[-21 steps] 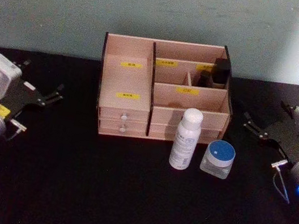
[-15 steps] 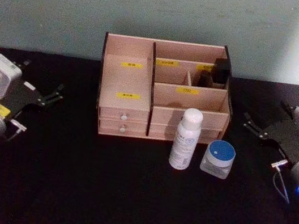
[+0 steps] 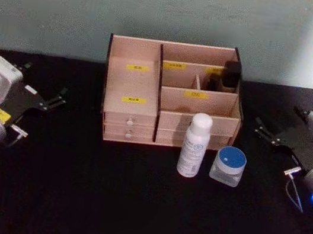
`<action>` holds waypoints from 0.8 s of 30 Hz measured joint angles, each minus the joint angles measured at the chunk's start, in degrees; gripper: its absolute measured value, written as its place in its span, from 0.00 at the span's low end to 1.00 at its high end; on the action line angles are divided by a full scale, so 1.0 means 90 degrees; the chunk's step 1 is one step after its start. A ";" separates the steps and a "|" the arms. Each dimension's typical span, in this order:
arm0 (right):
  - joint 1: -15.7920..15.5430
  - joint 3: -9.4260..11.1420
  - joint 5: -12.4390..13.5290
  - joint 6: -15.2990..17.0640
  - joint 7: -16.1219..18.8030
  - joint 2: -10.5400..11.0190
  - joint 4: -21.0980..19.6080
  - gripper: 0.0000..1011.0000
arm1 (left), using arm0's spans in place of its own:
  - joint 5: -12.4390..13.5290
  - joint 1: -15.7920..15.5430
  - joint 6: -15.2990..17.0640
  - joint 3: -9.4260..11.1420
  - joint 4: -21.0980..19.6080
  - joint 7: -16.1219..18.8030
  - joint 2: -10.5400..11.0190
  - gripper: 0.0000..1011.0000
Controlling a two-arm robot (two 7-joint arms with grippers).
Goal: Pick up the facial cleanser and watermelon frost from the table and place them into the tiered storage box.
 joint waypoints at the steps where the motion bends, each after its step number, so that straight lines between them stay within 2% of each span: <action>1: 0.0000 0.0000 0.0000 0.0000 0.0000 0.0000 0.0000 0.99 | 0.0000 0.0000 0.0000 0.0000 0.0000 0.0000 0.0000 0.99; 24: 0.0000 0.0000 0.0000 0.0000 0.0000 0.0000 0.0000 0.99 | 0.0000 0.0000 0.0000 0.0000 0.0000 0.0000 0.0000 0.99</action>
